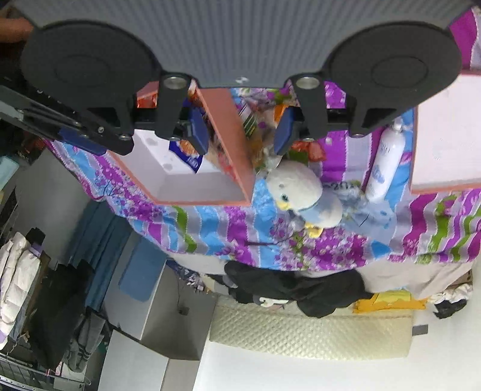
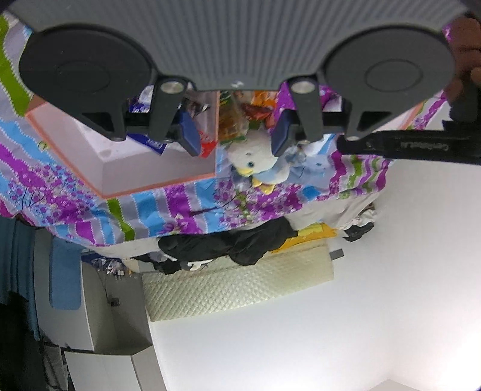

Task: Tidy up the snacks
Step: 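Withdraw both open tools from the box toward the snack pile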

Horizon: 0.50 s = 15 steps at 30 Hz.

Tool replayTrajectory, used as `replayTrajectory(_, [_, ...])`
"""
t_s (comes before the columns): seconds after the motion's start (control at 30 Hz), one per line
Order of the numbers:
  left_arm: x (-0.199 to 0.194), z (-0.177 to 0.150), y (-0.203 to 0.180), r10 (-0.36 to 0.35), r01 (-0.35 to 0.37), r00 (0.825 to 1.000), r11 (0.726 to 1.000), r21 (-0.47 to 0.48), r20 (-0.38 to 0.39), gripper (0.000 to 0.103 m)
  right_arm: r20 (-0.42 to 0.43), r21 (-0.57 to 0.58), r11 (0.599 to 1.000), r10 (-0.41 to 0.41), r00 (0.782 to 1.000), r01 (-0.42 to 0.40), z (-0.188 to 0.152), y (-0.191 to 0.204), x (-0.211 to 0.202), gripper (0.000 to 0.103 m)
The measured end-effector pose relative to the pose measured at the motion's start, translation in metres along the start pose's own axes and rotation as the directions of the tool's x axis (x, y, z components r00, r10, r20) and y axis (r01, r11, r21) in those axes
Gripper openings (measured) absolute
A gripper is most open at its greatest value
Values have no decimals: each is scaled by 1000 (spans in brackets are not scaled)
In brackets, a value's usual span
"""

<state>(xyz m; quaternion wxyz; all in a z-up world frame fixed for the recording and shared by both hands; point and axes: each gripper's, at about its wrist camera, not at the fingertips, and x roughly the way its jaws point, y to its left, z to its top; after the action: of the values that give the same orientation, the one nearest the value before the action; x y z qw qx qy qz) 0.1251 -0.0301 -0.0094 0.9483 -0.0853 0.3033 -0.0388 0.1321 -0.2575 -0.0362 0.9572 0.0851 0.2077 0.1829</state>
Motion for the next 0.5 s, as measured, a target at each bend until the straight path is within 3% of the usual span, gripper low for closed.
replayTrajectory(0.5, [-13, -78, 42, 21, -33, 993, 994, -109, -113, 54, -111, -71, 997, -2, 994, -6, -69, 33, -14, 56])
